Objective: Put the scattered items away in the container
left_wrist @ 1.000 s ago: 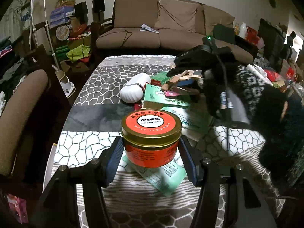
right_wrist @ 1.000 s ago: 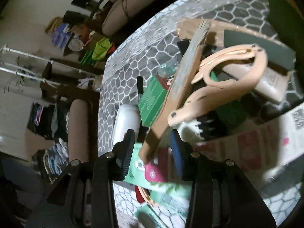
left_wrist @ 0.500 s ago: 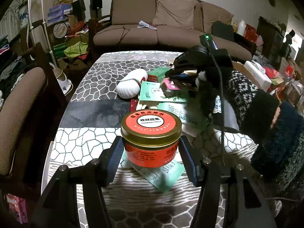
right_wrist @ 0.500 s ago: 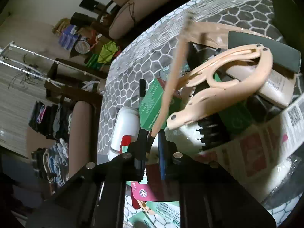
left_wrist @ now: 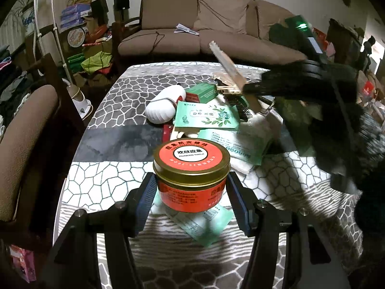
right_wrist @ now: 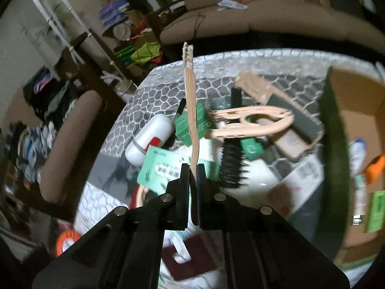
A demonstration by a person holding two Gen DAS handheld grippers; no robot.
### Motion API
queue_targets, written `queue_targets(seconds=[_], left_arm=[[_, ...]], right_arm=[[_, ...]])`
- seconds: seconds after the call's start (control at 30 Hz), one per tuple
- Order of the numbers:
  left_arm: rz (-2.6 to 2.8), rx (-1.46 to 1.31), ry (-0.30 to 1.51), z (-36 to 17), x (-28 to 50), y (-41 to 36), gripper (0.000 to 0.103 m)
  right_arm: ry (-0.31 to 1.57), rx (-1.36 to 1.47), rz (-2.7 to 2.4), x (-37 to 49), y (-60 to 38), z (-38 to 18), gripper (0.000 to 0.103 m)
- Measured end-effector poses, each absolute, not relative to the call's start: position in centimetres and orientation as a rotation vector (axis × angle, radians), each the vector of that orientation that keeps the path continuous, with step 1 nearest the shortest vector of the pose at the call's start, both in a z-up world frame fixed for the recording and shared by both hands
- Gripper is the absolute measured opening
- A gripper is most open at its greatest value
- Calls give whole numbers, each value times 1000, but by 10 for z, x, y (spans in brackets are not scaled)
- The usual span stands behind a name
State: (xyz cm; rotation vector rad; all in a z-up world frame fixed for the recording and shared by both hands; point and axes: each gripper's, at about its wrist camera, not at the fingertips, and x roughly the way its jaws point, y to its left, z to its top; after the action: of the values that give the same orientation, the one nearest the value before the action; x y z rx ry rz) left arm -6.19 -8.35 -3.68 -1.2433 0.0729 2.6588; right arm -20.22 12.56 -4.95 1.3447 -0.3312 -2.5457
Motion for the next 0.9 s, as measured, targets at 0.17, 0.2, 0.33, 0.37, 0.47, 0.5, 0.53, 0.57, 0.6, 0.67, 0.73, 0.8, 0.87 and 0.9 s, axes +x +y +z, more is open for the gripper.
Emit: queue_targets(seconds=[0.17, 0.2, 0.33, 0.37, 0.47, 0.5, 0.53, 0.57, 0.6, 0.67, 0.73, 0.8, 0.87, 0.9], left_arm=[[2656, -1221, 102, -32, -59, -68, 59], [2653, -1217, 105, -30, -57, -64, 59], [2645, -1195, 124, -24, -51, -51, 59], [2641, -1187, 129, -22, -48, -47, 59], [2629, -1174, 156, -20, -40, -37, 59], [2625, -1168, 163, -20, -36, -33, 59], [2620, -1162, 168, -19, -33, -30, 59], [2615, -1158, 174, -19, -30, -27, 59], [2609, -1152, 182, -18, -26, -23, 59], [2597, -1143, 192, -17, -20, -16, 59], [2578, -1136, 195, -15, -15, -11, 59], [2588, -1111, 195, -10, -10, -9, 59], [2601, -1084, 194, -5, -6, -10, 59], [2601, -1076, 189, -4, -5, -11, 59]], right_arm=[[-125, 1280, -2601, -151, 128, -11, 6], [-108, 1274, -2605, -140, 131, -4, 6], [-28, 1236, -2622, -96, 142, 23, 6], [3, 1226, -2626, -85, 144, 29, 6], [67, 1202, -2640, -50, 150, 45, 6], [87, 1194, -2651, -38, 152, 49, 6], [103, 1186, -2662, -29, 154, 52, 6], [111, 1178, -2671, -16, 157, 56, 6], [112, 1173, -2679, -5, 161, 58, 6], [113, 1165, -2704, 15, 169, 61, 6], [112, 1159, -2737, 33, 177, 61, 6], [87, 1162, -2761, 48, 187, 58, 6], [42, 1183, -2760, 61, 198, 52, 6], [31, 1198, -2762, 67, 203, 48, 6]])
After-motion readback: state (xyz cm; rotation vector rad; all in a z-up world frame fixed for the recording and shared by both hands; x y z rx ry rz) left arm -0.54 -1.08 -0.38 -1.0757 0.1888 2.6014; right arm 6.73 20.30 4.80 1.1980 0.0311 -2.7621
